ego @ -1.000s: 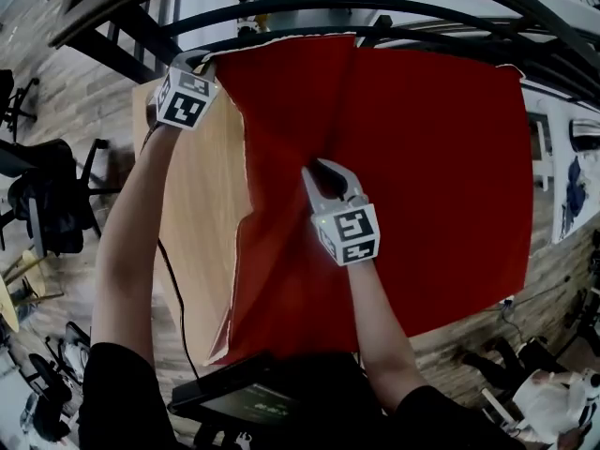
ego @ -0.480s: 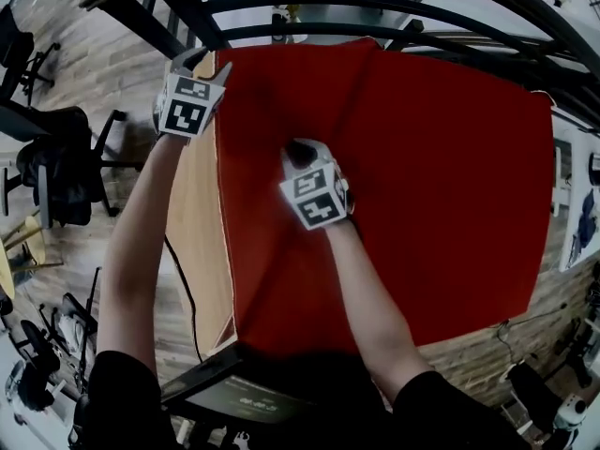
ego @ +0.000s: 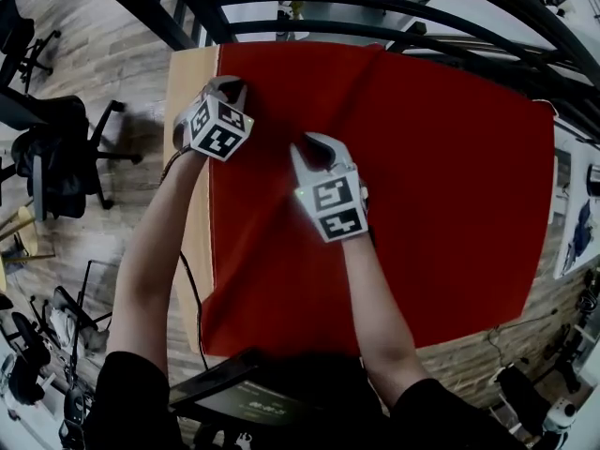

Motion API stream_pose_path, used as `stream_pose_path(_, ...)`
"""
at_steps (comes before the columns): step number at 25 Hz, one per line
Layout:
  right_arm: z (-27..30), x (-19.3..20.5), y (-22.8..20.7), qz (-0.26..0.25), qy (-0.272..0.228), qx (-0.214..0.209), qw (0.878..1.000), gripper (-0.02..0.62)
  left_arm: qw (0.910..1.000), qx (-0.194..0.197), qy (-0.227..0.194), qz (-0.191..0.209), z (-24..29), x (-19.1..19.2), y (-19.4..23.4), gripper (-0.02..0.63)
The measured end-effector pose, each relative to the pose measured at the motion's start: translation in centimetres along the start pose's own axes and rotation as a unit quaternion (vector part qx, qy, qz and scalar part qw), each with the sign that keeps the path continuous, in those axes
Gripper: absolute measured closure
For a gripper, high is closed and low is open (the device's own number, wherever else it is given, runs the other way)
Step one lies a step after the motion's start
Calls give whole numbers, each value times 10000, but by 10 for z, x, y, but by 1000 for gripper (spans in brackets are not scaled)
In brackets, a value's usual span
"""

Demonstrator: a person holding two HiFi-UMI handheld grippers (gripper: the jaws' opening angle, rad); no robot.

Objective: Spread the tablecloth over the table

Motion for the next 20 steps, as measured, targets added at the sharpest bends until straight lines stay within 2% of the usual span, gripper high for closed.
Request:
stream_pose_path(2, -5, 15, -13, 122, 293, 140, 9994, 518, 9994, -229, 39, -253, -4, 12, 25, 603)
stream_pose_path(4, -5, 30, -17, 89, 601, 178, 9980, 518, 9987, -259, 56, -436, -6, 22, 40, 601)
stream_pose_path(6, -3, 34, -16, 170, 658, 110, 9976, 518, 9984, -259, -9, -498, -11, 25, 43, 601)
stream_pose_path(9, 4, 33, -13, 373, 634, -21, 9973, 509, 9961, -200, -549, -654, -28, 12, 27, 593)
stream_pose_path(11, 16, 26, -2, 98, 757, -164, 9969, 516, 9954, 8, -767, -577, -37, -2, 9, 583)
stream_pose_path(14, 43, 9, 22, -855, 915, -282, 9917, 543, 9967, 328, -654, -353, -32, -10, -11, 580)
stream_pose_path(15, 49, 3, 28, -993, 863, -359, 9907, 549, 9973, 364, -556, -319, -28, -7, -14, 580)
stream_pose_path(17, 44, -7, 28, -788, 672, -471, 9935, 528, 9985, 380, -319, -244, -20, 4, -18, 581)
stream_pose_path(20, 18, -3, 11, -487, 556, -191, 9971, 528, 9990, 270, -291, -203, -16, 19, -18, 598)
Point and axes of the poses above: the fingertips, and each gripper's own axes: z forward along the fingers, y to its left, x out of its underside, the point moved 9 cm from there along -z, backward along the fingers, and after that the axes turned 14 degrees about x, right-handed, at the moved point
